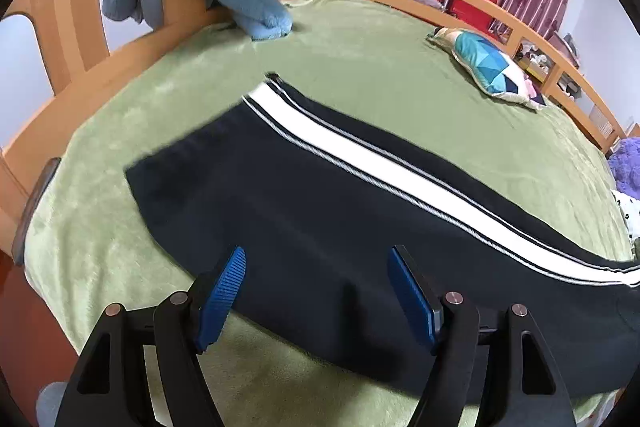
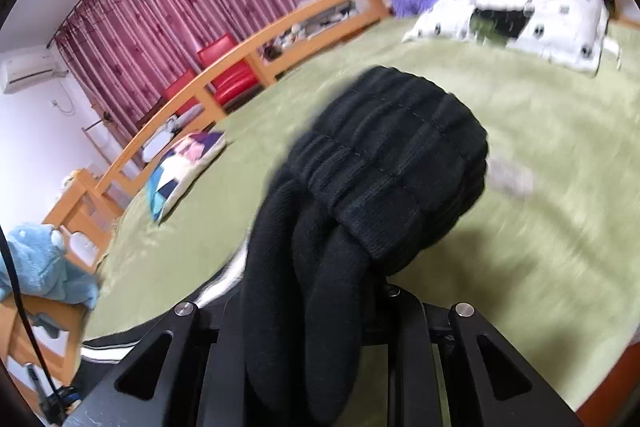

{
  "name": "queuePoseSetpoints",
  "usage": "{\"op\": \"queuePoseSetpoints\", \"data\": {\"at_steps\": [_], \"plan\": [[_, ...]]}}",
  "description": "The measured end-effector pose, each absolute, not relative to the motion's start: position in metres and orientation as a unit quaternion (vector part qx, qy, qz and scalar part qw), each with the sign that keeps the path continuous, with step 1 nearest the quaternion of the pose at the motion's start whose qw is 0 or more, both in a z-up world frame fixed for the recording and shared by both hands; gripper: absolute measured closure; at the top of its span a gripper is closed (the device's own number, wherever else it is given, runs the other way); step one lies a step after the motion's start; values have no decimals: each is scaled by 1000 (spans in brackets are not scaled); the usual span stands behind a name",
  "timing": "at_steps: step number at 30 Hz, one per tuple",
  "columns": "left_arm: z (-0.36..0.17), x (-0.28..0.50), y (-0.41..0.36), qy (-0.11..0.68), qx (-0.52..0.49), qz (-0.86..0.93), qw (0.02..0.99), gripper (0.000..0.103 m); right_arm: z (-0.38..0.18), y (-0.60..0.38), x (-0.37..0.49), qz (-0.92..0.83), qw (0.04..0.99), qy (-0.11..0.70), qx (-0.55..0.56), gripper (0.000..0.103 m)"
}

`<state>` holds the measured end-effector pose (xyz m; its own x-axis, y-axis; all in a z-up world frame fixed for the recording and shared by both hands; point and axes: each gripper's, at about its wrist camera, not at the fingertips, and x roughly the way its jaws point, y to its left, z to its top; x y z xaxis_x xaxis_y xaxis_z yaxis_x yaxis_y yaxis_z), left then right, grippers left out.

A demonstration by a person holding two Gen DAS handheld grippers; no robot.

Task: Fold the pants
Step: 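Open both grippers and release the folded sweatpants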

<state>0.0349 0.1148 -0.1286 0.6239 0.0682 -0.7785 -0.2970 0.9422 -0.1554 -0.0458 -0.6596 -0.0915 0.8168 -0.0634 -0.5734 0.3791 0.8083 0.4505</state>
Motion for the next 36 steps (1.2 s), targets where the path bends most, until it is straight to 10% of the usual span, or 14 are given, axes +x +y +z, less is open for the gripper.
{"op": "queuePoseSetpoints", "data": {"at_steps": [6, 10, 32, 36], "plan": [[-143, 28, 143, 438, -149, 110, 879, 31, -172, -660, -24, -190, 831, 466, 238, 60], [-158, 23, 171, 442, -188, 109, 870, 31, -162, -648, -70, -237, 842, 432, 221, 45], [-199, 58, 236, 435, -292, 55, 850, 34, -89, -399, -71, -111, 910, 362, 170, 45], [-203, 78, 253, 430, -337, 80, 834, 62, -98, -372, -49, -59, 908, 367, 194, 45]]}}
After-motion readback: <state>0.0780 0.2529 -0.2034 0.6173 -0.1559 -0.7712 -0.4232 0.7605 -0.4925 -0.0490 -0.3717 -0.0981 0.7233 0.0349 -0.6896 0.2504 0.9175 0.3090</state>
